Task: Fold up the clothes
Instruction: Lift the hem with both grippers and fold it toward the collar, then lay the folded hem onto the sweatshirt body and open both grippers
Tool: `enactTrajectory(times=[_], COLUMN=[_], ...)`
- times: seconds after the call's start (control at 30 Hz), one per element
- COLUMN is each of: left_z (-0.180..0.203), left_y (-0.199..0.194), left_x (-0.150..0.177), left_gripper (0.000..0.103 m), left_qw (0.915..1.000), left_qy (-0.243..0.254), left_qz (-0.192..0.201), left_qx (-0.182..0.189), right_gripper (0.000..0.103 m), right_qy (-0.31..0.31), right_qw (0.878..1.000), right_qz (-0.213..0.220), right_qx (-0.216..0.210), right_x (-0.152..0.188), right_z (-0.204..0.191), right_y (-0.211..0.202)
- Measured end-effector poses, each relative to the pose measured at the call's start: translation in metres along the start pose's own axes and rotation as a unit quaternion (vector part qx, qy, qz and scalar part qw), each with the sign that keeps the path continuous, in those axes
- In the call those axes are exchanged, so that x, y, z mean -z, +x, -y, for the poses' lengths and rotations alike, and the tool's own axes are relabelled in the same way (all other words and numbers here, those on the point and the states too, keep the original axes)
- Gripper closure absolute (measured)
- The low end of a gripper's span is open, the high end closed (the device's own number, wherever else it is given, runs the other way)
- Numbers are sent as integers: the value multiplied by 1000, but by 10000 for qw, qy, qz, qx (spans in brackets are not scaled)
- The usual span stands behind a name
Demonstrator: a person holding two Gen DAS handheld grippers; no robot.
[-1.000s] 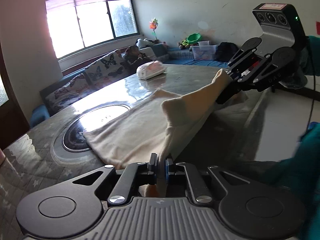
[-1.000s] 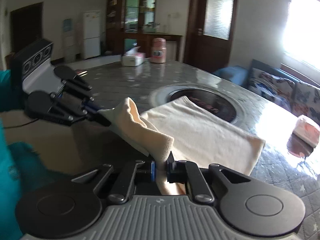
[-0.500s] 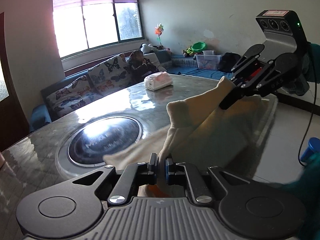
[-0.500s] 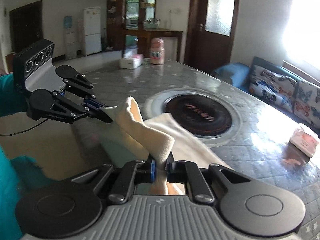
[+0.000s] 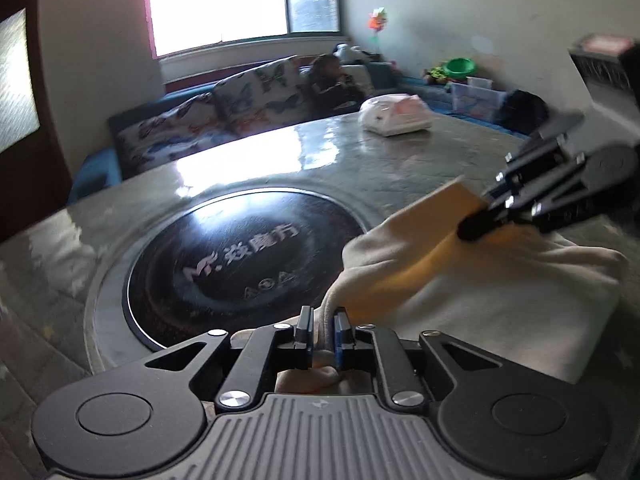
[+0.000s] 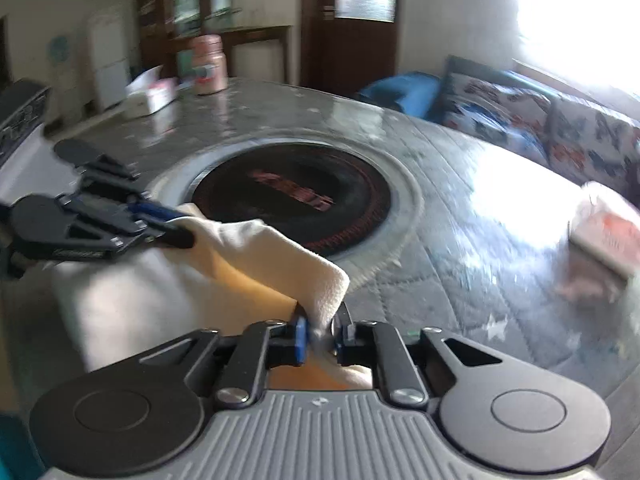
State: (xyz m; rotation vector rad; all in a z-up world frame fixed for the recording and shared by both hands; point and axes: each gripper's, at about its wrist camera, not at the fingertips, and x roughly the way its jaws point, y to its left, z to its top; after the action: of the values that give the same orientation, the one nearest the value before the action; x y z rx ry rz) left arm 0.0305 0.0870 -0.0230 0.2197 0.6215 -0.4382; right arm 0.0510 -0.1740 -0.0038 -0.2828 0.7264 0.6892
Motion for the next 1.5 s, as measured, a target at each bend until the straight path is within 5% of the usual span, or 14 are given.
enactTrajectory(times=[0.27, 0.37, 0.53, 0.73, 1.07, 1.23, 1.5], left_z=[-7, -11, 2, 24, 23, 27, 26], left_y=[-5, -8, -23, -8, 17, 17, 17], left_x=[-2, -6, -19, -27, -20, -22, -22], left_gripper=[72, 75, 86, 87, 86, 86, 84], left_qw=[9992, 9972, 9977, 9958, 9947, 9953, 9950], left_qy=[-232, -444, -589, -808, -976, -925, -950], left_qz=[-4, 2, 248, 79, -142, -144, -162], left_qx=[-332, -609, -227, 415, 299, 251, 260], right_gripper=[76, 77, 84, 89, 94, 94, 95], right_qy=[834, 833, 817, 1142, 1294, 902, 674], right_qw=[9944, 9917, 9929, 9910, 9876, 9929, 9965], right_qz=[489, 719, 726, 523, 648, 725, 339], right_qx=[436, 660, 478, 454, 612, 272, 357], right_x=[26, 31, 37, 42, 45, 25, 10], right_z=[21, 19, 13, 16, 22, 2, -7], right_y=[-14, -29, -41, -27, -28, -23, 11])
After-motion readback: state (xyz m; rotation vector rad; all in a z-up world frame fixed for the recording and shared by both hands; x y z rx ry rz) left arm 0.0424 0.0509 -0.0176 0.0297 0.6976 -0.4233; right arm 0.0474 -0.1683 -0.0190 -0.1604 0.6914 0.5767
